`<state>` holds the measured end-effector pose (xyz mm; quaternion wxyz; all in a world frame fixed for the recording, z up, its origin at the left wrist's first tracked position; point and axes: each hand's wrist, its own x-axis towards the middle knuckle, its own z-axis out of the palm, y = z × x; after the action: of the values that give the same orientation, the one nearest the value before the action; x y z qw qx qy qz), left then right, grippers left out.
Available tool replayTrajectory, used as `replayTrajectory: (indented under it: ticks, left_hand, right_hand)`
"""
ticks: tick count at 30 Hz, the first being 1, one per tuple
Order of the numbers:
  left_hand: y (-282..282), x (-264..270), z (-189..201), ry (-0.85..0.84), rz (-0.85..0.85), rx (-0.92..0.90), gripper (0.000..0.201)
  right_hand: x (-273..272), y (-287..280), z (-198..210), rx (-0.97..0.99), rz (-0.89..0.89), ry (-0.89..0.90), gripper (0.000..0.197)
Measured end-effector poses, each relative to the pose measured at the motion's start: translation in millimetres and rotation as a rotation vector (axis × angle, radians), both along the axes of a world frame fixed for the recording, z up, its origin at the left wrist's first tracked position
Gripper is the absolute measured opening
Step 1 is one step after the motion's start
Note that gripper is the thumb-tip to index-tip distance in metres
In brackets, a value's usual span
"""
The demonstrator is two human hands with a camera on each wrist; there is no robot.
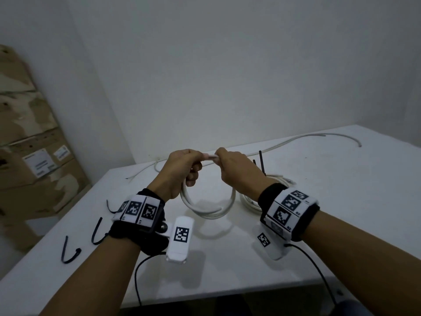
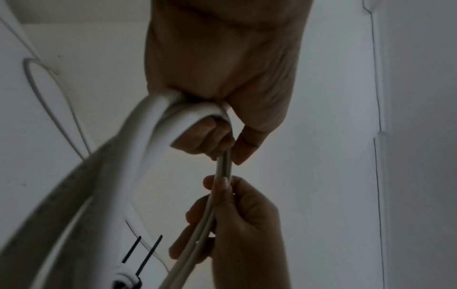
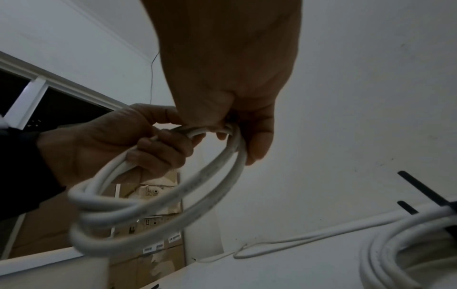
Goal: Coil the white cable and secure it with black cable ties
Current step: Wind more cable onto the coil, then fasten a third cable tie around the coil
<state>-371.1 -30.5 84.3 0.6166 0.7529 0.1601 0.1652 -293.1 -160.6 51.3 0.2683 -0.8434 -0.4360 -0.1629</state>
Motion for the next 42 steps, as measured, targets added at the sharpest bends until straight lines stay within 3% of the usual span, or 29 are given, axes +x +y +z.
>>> replayTrajectory:
  ticks: [3,7,10,14,17,23,28,32,42]
  left_hand:
    - [7,-5,4,0.003,-0.036,-0.083,0.016]
    - [16,-13,3,0.012,-0.056,-0.152,0.017]
    - [21,-17,-3,-0.045,0.02,-0.175,0.012]
    - [39,-28,-6,-0.084,0.106,-0.174,0.004]
    - [57,-41,-6,-0.071,0.144,-0.175,0.01]
    - [101,-75,-1,-0.055,0.233,-0.131,0.013]
    - [139,-112,0,-0.026,0.306,-0.103,0.024]
    - [168,-139,-1,0.003,0.349,-0.057,0.022]
    - [220,-201,-9,0.058,0.486,-0.016,0.023]
  right_hand:
    - [-1,5,-2,0.053,-0.014,-0.005,0.017]
    - [0,10,-4,0.114,-0.035,0.009,0.021]
    - [-7,21,-7,0.132,0.04,0.088,0.025]
    - [-9,33,-8,0.374,0.269,0.784,0.035]
    - [-11,41,-8,0.401,0.361,0.98,0.038]
    - [-23,77,-9,0.317,0.318,0.962,0.029]
    - [-40,114,-18,0.034,0.357,0.937,0.02]
    - [-59,154,-30,-0.158,0.395,0.867,0.018]
    - [-116,255,-54,-0.513,0.522,0.734,0.041]
